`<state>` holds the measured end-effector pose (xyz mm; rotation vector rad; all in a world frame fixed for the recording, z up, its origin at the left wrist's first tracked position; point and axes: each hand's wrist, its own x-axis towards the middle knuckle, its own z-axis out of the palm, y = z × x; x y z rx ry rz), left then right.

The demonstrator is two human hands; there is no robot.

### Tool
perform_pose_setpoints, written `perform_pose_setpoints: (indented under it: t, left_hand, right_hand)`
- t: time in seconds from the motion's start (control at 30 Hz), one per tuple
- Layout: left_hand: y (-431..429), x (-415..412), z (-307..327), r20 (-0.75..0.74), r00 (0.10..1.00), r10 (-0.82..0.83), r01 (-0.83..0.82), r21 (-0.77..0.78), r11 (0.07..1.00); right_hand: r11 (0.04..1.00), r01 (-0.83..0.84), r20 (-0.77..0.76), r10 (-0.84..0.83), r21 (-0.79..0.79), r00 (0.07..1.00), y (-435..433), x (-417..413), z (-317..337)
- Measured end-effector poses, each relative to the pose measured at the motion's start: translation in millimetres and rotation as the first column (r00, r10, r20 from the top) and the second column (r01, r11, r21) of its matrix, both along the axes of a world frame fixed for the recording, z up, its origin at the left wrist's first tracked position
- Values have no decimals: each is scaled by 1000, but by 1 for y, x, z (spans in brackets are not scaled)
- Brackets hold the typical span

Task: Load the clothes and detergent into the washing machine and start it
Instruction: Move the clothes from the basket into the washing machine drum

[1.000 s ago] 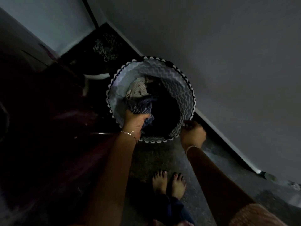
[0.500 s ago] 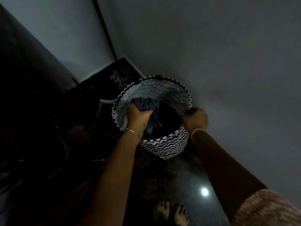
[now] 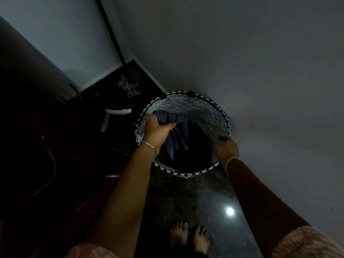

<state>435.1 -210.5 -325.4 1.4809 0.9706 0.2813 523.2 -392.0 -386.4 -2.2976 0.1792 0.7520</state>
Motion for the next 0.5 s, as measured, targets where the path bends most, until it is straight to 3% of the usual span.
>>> perform_pose_setpoints:
  t: [0.33,0.5]
  left_hand:
    - [-2,4,22,121,988,93,-106,104,989]
    - [-4,5,59,245,956,159,-177,53,983]
  right_hand:
    - [991,-45,-31,49,122,998,-3,-14,12]
    - [966,-218,-3,220,138,975,9,-21,32]
